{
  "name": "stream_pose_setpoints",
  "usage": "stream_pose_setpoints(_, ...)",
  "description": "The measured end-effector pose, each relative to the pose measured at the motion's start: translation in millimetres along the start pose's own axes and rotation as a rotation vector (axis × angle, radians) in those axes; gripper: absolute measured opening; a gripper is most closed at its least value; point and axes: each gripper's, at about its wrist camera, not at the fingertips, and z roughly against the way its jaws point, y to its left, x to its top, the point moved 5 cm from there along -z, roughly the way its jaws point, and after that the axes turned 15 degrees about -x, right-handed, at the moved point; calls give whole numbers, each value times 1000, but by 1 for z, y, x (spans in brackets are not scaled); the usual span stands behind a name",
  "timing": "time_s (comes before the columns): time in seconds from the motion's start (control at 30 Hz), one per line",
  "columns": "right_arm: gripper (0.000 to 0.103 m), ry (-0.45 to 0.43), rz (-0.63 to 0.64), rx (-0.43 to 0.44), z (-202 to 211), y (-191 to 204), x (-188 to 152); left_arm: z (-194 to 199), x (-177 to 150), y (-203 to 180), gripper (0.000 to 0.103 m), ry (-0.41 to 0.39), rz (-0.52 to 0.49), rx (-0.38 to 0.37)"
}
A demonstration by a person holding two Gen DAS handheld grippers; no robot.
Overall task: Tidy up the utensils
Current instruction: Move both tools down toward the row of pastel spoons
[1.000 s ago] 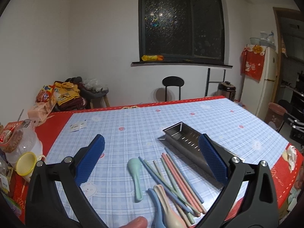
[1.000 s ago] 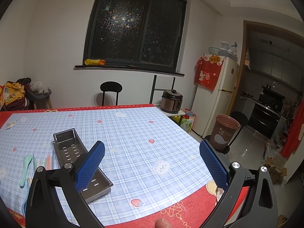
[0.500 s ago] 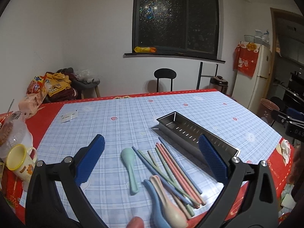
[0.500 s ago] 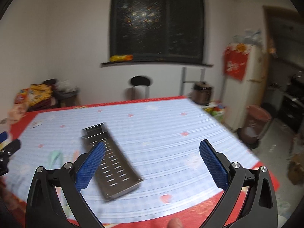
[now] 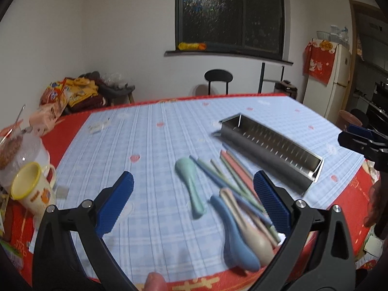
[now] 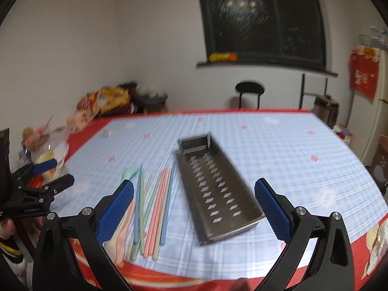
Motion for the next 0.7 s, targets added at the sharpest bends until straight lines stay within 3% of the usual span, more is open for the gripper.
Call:
stream_pose_setpoints(0.17,98,65,45,41,-16,17,-17,-1,-21,6,97,37,55,-45)
stream_pose_setpoints(0.53,98,84,27,184,-21,37,-36,-16,-58,-22,97,136,25,-88)
stream_pose_setpoints(0.7,97,119,7,195,-31,37,-47,-20,-63,-27,97,153,29,-94)
